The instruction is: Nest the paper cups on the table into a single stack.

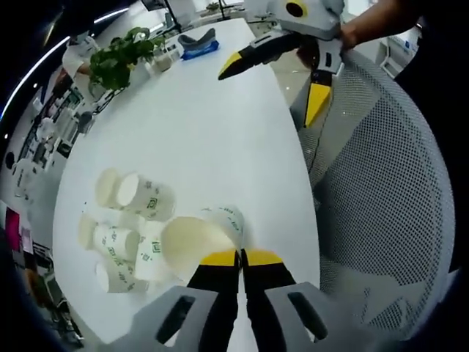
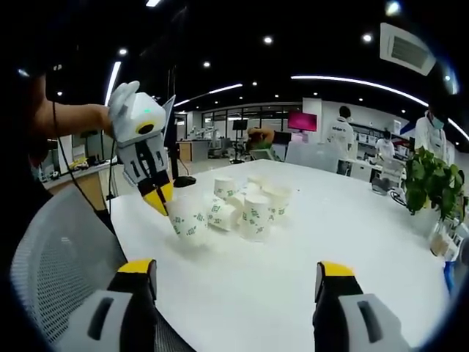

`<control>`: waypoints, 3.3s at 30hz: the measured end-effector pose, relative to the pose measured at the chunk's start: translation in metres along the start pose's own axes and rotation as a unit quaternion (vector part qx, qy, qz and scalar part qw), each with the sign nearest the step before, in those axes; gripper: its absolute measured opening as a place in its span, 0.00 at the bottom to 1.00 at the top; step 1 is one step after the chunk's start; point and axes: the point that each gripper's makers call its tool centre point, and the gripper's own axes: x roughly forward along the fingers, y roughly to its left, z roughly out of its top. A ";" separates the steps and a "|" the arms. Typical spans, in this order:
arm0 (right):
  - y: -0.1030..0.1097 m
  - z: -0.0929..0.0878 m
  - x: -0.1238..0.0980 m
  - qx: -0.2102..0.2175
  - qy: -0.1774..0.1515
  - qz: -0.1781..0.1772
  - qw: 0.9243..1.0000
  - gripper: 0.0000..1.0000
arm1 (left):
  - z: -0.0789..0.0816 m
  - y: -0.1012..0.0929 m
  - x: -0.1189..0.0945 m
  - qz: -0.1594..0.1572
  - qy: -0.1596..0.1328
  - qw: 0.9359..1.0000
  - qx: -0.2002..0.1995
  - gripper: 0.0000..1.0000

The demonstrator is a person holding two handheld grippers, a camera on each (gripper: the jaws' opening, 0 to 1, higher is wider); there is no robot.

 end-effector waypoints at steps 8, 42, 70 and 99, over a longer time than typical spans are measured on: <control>0.000 0.001 0.000 0.002 -0.003 -0.001 1.000 0.91 | 0.004 -0.002 0.003 0.006 0.008 1.000 0.011 0.01; -0.002 0.001 0.000 0.009 0.000 -0.001 1.000 0.89 | 0.025 0.024 -0.076 0.166 -0.339 0.885 -0.271 0.46; -0.007 0.051 0.017 -0.027 0.001 0.044 0.999 0.81 | -0.020 -0.006 -0.067 0.231 -0.305 0.879 -0.285 0.99; -0.033 0.100 0.081 -0.037 -0.016 0.064 0.997 0.69 | -0.024 -0.005 -0.061 0.223 -0.327 0.863 -0.314 0.99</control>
